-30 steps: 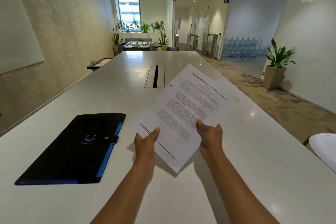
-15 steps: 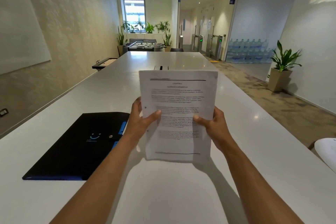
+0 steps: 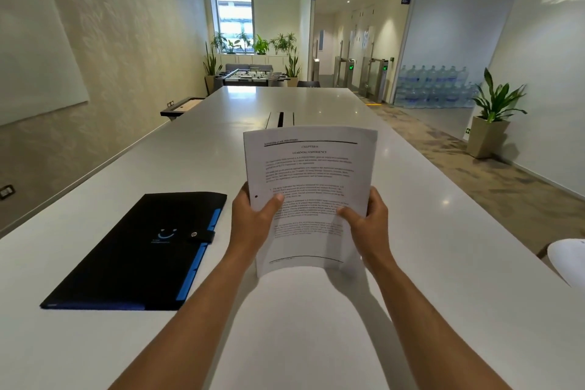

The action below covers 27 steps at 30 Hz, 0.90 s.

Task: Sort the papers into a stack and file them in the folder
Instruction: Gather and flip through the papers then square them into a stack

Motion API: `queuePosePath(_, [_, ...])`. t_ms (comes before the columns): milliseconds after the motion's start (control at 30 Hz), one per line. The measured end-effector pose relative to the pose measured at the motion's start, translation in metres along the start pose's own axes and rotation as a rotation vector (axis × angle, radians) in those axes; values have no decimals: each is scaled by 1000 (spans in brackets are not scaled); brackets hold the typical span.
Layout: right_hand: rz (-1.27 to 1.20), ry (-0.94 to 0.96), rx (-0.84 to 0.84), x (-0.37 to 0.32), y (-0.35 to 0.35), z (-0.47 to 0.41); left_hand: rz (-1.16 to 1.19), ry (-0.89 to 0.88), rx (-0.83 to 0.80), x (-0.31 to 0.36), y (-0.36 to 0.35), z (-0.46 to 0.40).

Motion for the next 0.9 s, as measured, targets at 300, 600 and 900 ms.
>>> queuePosePath(300, [60,12,103,13,-8,14,-60,36,54,-17,-8,12])
queuePosePath(600, [193,-232,-5,18,2,-5,36,274,-38,-27,-2,-3])
queuePosePath(900, [500,-445,-101,58,2,9,-232,454,-108,-65,2,12])
Point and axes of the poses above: each hand's wrist, its own z-axis away from the middle knuckle, its own y-axis out of the back of the hand, x = y × z, the point moved 2 cm from there along -z, towards the middle knuckle, and after that the axes turned 3 degrees about -z, right-handed, at the moved point
